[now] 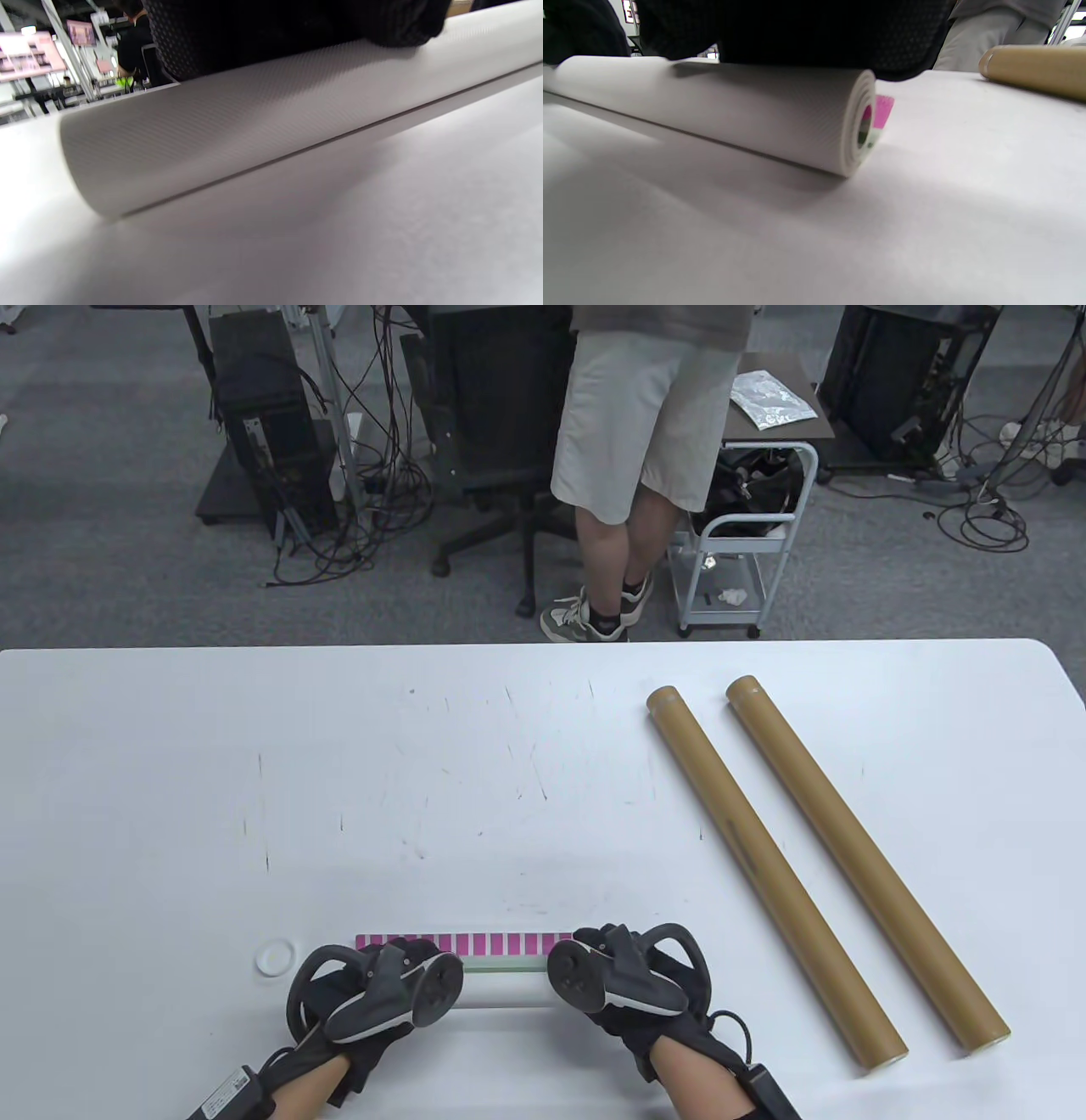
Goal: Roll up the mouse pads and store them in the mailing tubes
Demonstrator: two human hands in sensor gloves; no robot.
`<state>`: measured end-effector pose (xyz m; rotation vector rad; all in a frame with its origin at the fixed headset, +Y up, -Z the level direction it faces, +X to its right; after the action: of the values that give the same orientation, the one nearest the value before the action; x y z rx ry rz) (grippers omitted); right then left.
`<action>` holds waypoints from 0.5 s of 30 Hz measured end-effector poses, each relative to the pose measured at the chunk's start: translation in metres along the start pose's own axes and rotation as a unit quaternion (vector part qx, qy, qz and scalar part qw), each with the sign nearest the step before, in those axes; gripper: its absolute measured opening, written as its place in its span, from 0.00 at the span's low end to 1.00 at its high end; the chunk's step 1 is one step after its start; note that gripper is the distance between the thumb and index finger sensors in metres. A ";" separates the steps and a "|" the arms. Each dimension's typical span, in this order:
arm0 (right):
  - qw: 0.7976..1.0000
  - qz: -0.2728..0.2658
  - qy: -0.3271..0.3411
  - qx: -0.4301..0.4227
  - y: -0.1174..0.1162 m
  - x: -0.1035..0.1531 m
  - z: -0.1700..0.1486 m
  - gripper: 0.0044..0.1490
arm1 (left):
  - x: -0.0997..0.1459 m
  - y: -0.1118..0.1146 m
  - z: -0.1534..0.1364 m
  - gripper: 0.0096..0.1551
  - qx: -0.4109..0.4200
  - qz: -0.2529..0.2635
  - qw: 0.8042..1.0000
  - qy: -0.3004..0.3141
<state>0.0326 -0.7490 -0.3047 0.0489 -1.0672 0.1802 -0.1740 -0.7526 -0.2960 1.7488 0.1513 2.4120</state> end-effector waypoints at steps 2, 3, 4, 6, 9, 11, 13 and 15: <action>1.000 0.001 -0.002 0.029 -0.001 -0.001 0.001 0.34 | -0.001 0.001 -0.001 0.26 0.003 -0.003 1.000 -0.004; 1.000 0.001 -0.002 0.026 -0.001 -0.003 0.001 0.34 | -0.002 0.001 -0.002 0.26 0.001 -0.003 1.000 -0.004; 1.000 0.011 -0.001 0.016 -0.002 -0.004 0.001 0.33 | -0.002 0.001 -0.002 0.26 -0.001 -0.005 1.000 -0.006; 1.000 0.010 -0.004 0.011 -0.003 -0.004 0.000 0.33 | -0.002 0.000 -0.002 0.25 0.001 -0.011 1.000 -0.006; 0.999 0.034 0.011 -0.001 -0.003 -0.002 0.002 0.33 | 0.001 0.001 -0.002 0.25 0.023 -0.044 0.999 0.004; 1.000 0.027 0.011 0.011 -0.003 -0.002 0.003 0.33 | 0.001 0.001 -0.002 0.25 0.017 -0.039 0.999 0.006; 0.999 0.029 0.009 0.014 -0.003 -0.003 0.004 0.33 | 0.002 0.001 0.001 0.25 0.005 -0.035 0.999 0.009; 0.999 0.030 0.007 0.015 -0.004 -0.003 0.004 0.32 | 0.009 -0.004 0.005 0.24 -0.030 0.042 0.998 0.018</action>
<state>0.0284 -0.7541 -0.3056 0.0431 -1.0529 0.2513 -0.1719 -0.7468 -0.2863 1.7206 0.0087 2.4804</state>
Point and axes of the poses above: the tracker on the back of each hand, its own z axis roughly to the thumb side, its own x axis roughly from the fingertips to the wrist, y = z × x, the point moved 2 cm from there along -x, roughly from the wrist to the fingertips, and after that the axes turned 7 degrees about x, right-handed, at the moved point
